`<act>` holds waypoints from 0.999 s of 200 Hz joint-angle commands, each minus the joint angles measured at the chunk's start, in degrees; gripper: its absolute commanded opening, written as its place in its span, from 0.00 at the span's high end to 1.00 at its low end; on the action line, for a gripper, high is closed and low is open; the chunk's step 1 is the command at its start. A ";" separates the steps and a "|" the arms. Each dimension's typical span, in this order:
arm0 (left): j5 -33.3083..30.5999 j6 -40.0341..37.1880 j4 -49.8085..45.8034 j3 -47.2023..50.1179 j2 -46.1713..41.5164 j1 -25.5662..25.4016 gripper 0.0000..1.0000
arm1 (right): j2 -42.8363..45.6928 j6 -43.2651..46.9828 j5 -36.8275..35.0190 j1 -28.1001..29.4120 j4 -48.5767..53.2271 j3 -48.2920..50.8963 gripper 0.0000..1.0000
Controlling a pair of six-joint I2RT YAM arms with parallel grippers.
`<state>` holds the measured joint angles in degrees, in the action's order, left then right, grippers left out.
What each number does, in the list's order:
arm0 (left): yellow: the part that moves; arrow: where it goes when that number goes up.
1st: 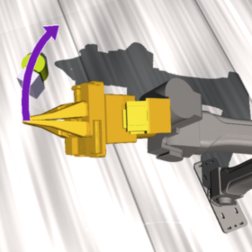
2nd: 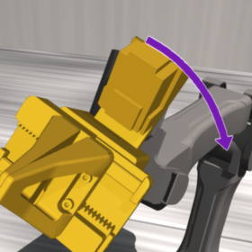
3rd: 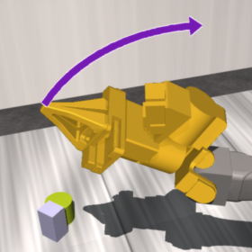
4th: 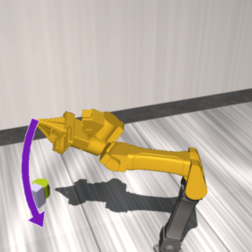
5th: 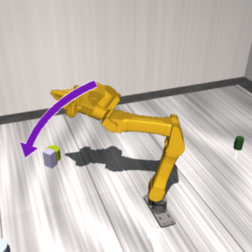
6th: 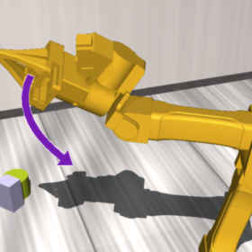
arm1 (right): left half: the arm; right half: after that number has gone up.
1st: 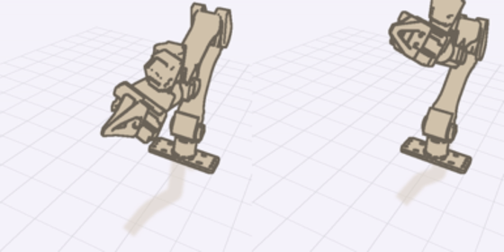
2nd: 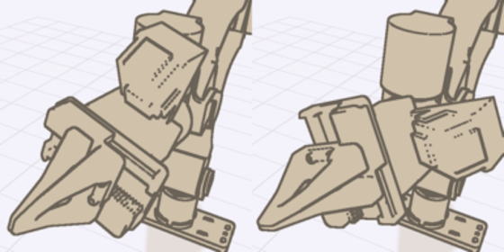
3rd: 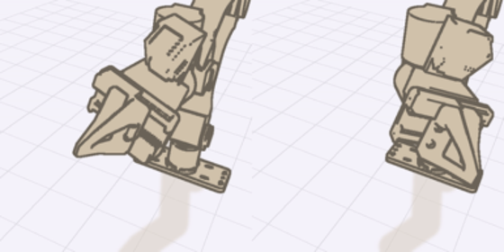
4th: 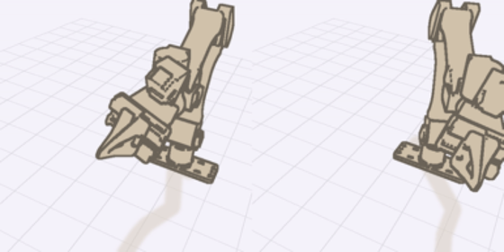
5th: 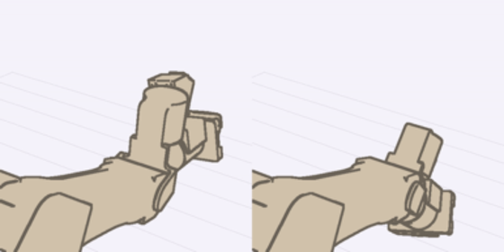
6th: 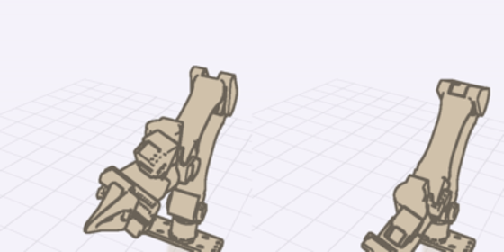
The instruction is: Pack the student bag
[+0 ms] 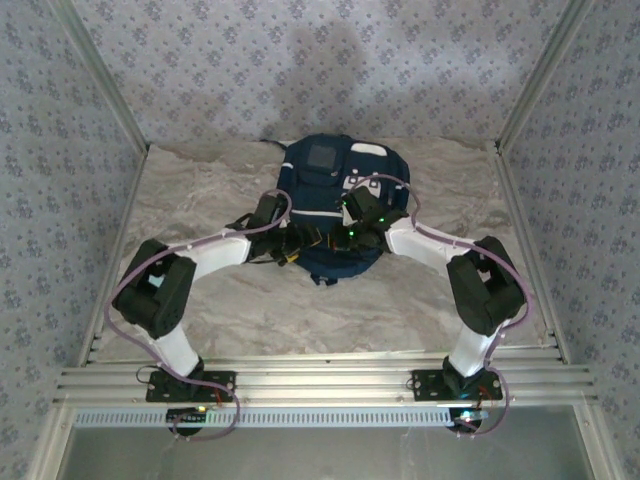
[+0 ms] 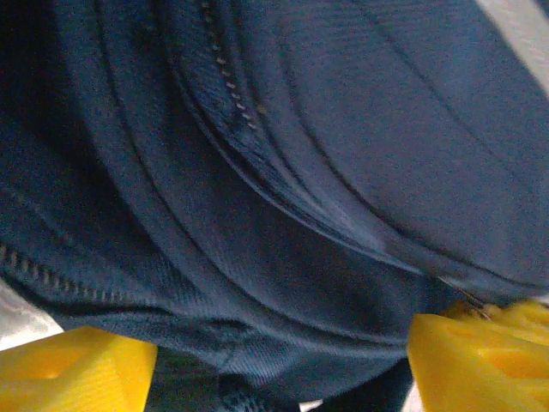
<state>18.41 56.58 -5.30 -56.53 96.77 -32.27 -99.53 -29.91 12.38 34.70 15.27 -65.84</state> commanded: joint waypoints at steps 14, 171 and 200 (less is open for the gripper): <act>-1.41 -6.83 -5.41 -5.29 -7.11 2.49 0.19 | 5.11 8.17 1.40 -0.03 6.89 0.85 1.00; -9.63 -14.86 -6.97 -28.44 22.56 9.51 0.23 | 17.80 13.31 -0.93 -11.07 11.91 15.49 1.00; -5.73 -12.33 -2.08 -25.10 23.65 8.97 0.63 | 16.30 11.47 1.20 -11.37 8.78 14.49 1.00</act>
<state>11.35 43.29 -9.17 -83.15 118.78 -22.90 -82.26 -17.08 12.95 23.99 25.61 -51.20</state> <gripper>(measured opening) 0.569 0.059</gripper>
